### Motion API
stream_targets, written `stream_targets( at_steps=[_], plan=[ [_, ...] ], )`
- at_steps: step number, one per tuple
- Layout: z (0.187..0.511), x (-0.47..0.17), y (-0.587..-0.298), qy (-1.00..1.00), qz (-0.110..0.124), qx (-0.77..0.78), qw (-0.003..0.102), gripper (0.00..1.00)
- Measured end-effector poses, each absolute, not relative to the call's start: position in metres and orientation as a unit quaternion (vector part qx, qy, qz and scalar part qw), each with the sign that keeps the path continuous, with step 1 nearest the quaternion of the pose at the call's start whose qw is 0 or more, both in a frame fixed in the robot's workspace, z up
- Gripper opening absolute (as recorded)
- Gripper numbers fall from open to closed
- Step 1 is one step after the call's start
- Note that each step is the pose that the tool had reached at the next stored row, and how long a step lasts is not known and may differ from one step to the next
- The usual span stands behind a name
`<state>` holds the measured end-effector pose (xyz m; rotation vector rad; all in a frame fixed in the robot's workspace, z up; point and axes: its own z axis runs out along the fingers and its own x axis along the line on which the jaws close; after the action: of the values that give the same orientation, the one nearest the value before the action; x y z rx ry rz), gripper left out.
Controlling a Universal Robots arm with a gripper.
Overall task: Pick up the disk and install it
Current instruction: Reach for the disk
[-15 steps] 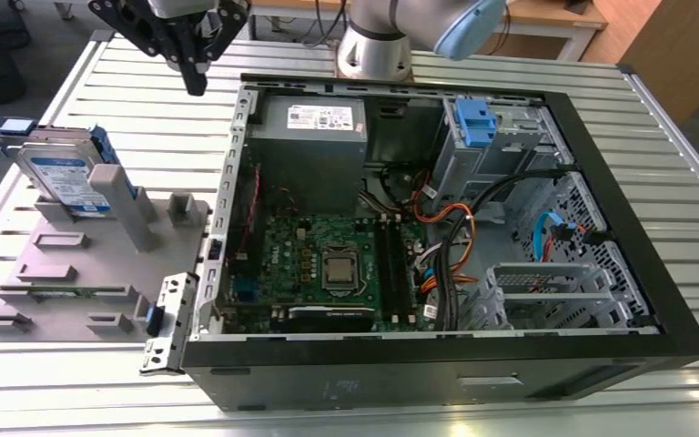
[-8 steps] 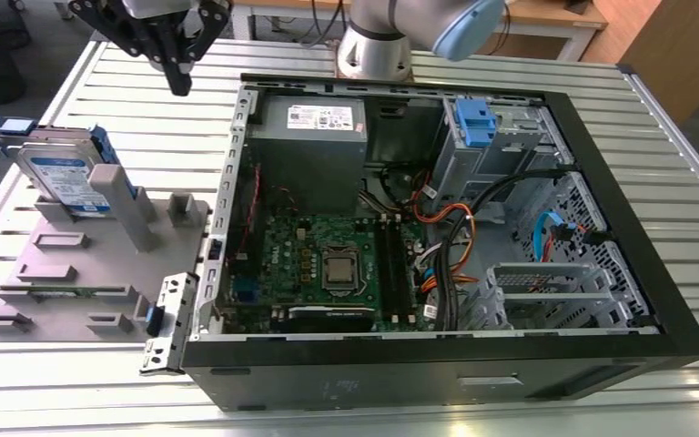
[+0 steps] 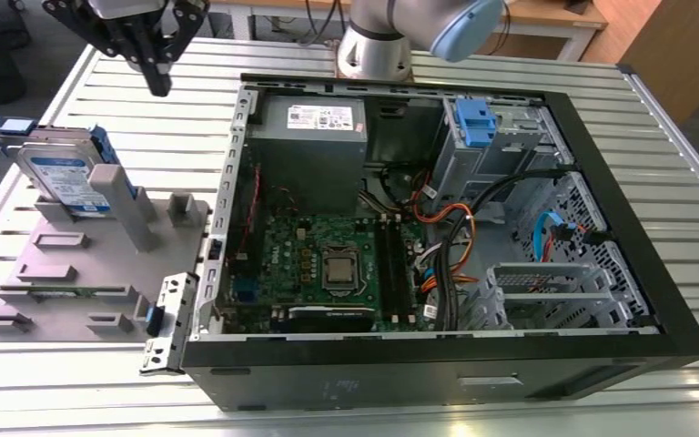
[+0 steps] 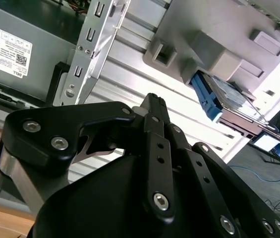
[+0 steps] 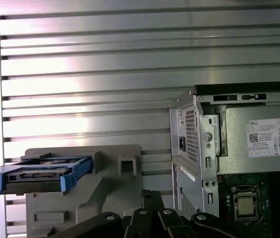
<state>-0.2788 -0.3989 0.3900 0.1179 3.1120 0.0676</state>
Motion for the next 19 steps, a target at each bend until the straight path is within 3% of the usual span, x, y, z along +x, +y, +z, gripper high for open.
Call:
stream_targets(
  at_steps=[19],
  plan=[
    [0.388,-0.322,-0.399,0.999,0.022,0.038,0.013,0.11]
  ],
)
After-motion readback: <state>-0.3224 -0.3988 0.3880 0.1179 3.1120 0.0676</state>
